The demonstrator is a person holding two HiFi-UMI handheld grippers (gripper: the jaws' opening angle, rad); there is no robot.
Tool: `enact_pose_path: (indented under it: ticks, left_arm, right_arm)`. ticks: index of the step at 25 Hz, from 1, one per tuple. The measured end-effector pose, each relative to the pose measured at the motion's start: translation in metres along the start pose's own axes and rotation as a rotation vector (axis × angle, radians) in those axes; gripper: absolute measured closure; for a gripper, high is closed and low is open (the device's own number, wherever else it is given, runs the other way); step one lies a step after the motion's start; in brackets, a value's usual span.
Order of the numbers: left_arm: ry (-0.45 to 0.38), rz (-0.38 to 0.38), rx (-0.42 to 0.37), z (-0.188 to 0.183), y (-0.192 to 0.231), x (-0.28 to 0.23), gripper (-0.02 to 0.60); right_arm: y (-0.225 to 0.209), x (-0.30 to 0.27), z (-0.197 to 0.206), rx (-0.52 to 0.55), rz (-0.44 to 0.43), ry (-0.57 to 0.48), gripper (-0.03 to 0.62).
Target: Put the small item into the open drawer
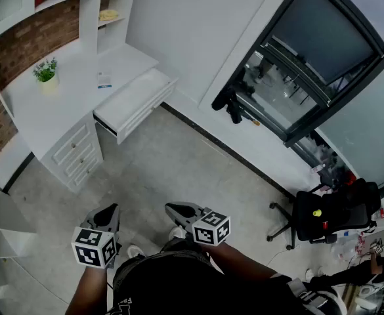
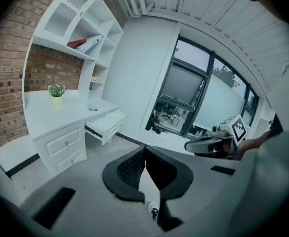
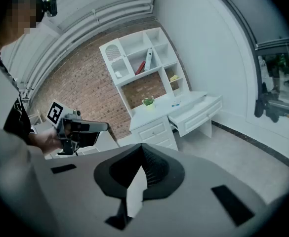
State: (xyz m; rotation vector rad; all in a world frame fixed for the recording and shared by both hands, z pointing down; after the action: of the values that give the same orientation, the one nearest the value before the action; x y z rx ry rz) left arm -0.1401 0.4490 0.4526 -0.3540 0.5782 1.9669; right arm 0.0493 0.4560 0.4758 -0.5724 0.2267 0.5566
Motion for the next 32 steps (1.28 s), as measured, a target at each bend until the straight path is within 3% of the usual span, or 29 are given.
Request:
enact_pose_path:
  ticks: [17, 32]
  left_arm:
    - [-0.004, 0.012, -0.026, 0.0, -0.008, 0.003, 0.563]
    - [0.029, -0.012, 0.009, 0.007, -0.002, -0.022, 0.563]
  right_arm:
    - [0.008, 0.005, 0.001, 0.013, -0.007, 0.002, 0.589]
    - [-0.028, 0.007, -0.003, -0.047, 0.019, -0.014, 0.589]
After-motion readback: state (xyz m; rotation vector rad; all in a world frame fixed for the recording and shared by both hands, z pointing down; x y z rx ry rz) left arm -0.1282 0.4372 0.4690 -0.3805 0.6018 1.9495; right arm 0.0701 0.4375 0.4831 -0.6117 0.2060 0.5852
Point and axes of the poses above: the fingertips, and each gripper's own axes: x backward along the fingers, y to its left, z out of its underside, the point moved 3 cm from there along x, backward along the fingers, and after that the axes turned 10 degrees about -z, right-handed, at the moved point
